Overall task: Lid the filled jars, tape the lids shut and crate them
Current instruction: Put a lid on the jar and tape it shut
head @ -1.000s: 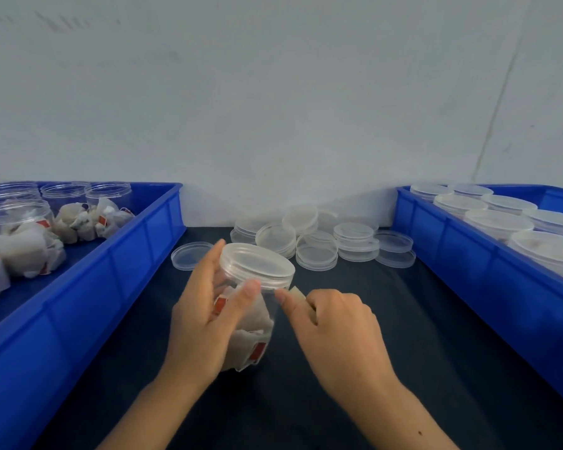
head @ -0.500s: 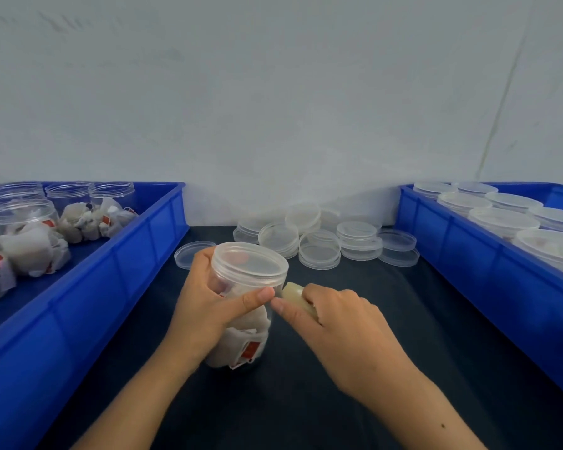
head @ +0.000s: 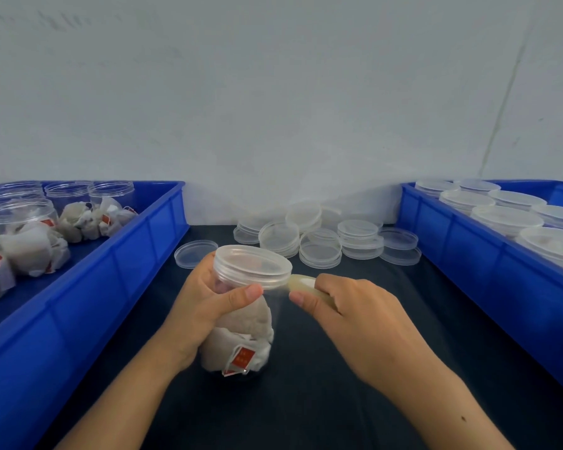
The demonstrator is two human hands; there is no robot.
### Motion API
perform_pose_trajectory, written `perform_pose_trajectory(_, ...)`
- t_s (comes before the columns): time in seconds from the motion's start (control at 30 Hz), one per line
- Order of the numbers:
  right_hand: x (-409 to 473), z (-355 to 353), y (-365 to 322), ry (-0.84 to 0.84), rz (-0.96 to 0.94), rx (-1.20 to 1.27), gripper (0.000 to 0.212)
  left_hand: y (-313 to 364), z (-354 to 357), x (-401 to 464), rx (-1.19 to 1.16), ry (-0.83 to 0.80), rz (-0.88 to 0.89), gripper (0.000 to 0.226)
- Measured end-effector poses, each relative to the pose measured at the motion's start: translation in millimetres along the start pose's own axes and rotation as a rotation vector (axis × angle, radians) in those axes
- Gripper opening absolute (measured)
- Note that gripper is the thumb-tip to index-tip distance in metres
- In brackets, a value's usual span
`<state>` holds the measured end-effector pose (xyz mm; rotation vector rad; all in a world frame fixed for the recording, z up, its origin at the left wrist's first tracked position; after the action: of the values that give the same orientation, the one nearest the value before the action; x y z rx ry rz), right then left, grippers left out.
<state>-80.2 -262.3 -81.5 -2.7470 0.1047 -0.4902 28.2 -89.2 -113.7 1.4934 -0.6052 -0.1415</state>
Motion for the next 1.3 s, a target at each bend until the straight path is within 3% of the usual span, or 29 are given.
perform_pose_trajectory(0.13,-0.1,3.0,2.6,0.022,-0.04,0.034,0.033,0.9,2.2,0.0,-0.029,-0.023,-0.026,0.105)
perform_pose_trajectory(0.37,1.5,1.8,6.6,0.055,-0.037,0.083,0.041,5.3,4.1,-2.8,-0.049,-0.103,-0.058,0.101)
perform_pose_trajectory(0.53,2.6,-0.2,11.0,0.024,0.016,0.14,0.03,7.0,4.0,-2.7,-0.061,-0.097,-0.047,0.112)
perform_pose_trajectory(0.73,2.7,2.2,6.6,0.044,0.013,0.108,0.032,7.8,3.8,-3.1,-0.027,-0.125,-0.028,0.108)
perform_pose_trajectory(0.8,2.8,4.7,5.3,0.064,0.021,0.101,0.032,9.8,5.1,-5.1,-0.029,-0.121,-0.03,0.098)
perform_pose_trajectory(0.93,3.0,11.3,2.9,0.088,0.046,0.085,0.034,14.9,15.1,-10.8,0.047,-0.014,-0.002,0.035)
perform_pose_trajectory(0.97,2.9,13.2,1.5,0.092,0.046,0.069,0.037,15.4,16.8,-11.0,0.09,0.014,0.017,0.04)
perform_pose_trajectory(1.07,1.2,17.8,-3.0,0.091,0.03,0.031,0.043,15.3,21.2,-11.3,0.311,0.11,0.045,0.103)
perform_pose_trajectory(1.1,0.4,18.8,-4.1,0.089,0.015,0.023,0.043,15.6,23.4,-11.5,0.382,0.14,0.059,0.108)
perform_pose_trajectory(1.2,-0.6,18.2,-6.3,0.081,-0.043,-0.025,0.036,16.6,27.1,-10.0,0.452,0.216,0.073,0.089)
perform_pose_trajectory(1.3,-0.6,13.5,-5.2,0.032,-0.063,-0.012,0.036,13.6,22.6,-5.4,0.454,0.206,0.069,0.089)
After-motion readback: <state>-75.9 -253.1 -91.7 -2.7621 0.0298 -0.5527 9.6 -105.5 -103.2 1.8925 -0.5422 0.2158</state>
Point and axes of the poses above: each hand's wrist, its own x-axis towards the middle knuckle, its own z-axis out of the palm, y = z × x, the point moved 1 cm from there along x, towards the middle knuckle, and after that the axes turned 3 degrees about -x, right-handed, at the moved point
